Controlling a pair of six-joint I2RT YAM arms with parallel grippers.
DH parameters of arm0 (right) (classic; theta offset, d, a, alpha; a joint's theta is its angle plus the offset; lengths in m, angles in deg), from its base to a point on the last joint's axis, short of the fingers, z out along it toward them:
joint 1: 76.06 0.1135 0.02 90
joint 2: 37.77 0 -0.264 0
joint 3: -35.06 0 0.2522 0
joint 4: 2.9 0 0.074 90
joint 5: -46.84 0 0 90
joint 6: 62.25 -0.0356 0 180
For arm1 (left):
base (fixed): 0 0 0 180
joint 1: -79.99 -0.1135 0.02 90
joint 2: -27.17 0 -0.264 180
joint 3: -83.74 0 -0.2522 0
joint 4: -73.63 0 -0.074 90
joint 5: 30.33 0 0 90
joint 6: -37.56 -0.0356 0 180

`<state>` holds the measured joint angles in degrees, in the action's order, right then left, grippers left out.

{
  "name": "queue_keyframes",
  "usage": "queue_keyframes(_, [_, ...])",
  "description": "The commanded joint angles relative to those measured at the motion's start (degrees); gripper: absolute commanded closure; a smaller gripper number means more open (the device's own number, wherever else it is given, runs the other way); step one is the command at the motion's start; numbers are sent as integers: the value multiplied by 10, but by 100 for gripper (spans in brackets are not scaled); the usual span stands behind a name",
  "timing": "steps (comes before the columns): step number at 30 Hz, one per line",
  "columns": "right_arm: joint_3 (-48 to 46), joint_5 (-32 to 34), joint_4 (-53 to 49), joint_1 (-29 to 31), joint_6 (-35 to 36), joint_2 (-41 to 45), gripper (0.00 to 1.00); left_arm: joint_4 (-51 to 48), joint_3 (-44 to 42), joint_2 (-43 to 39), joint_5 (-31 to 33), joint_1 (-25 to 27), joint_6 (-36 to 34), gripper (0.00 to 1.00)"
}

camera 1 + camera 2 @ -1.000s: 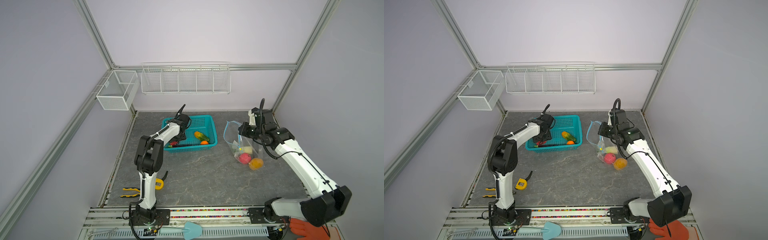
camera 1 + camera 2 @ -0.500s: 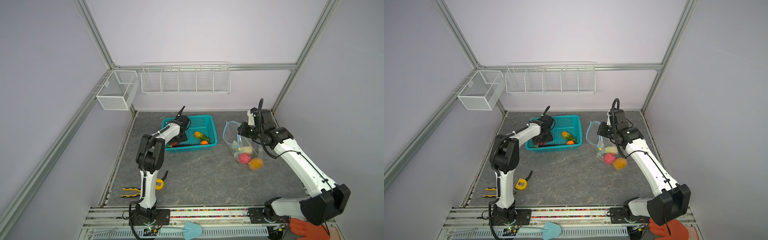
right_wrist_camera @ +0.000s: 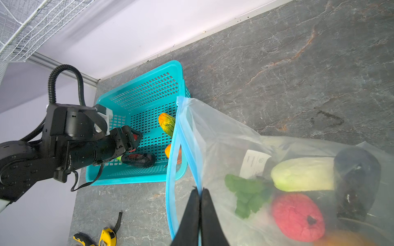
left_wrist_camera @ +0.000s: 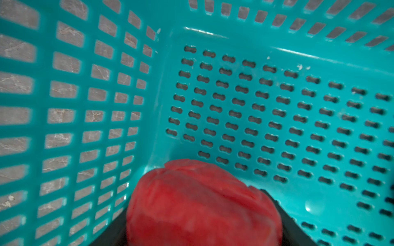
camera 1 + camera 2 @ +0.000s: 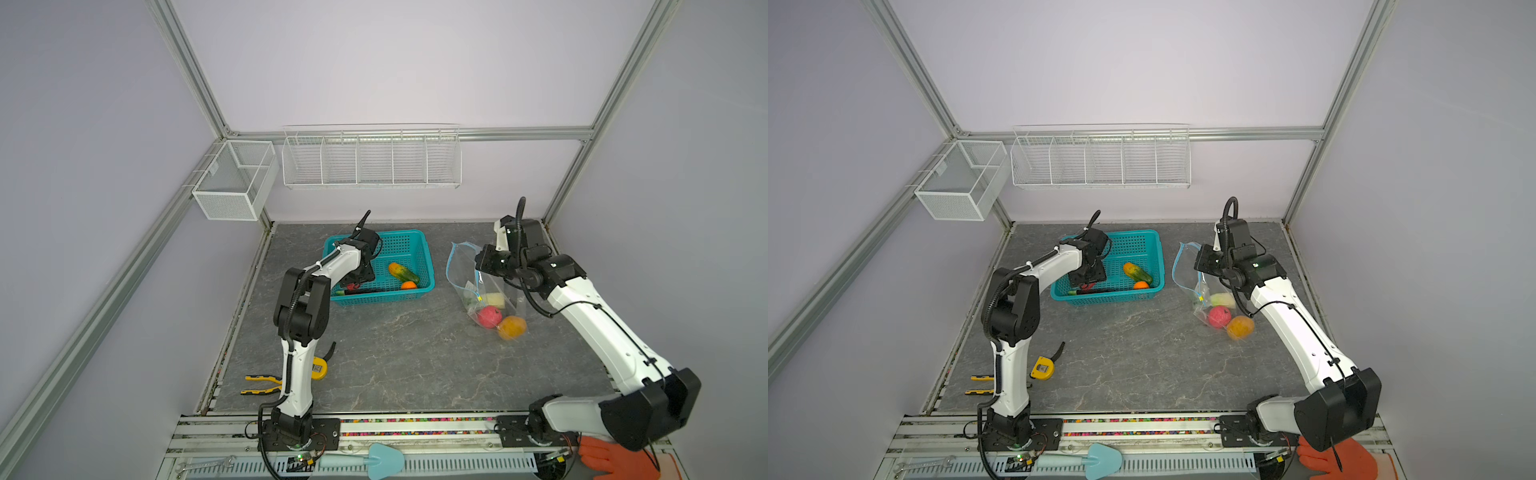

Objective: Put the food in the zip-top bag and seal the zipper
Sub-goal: 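Grasp the red pepper in the basket with the left gripper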

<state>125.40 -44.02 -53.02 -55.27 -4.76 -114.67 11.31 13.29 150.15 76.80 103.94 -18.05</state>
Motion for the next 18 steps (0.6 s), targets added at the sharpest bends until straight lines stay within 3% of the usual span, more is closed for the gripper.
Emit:
queue_keyframes(1, [7, 9, -12, 5, 10, 5, 93, -17, 13, -17, -11, -2, -1, 42])
queue_keyframes(9, [0, 14, -7, 5, 10, 19, 93, -19, 8, -49, -29, 5, -7, 54])
queue_keyframes(18, [-3, 13, -4, 5, 9, 22, 93, -29, 7, -93, -35, 40, -11, 56])
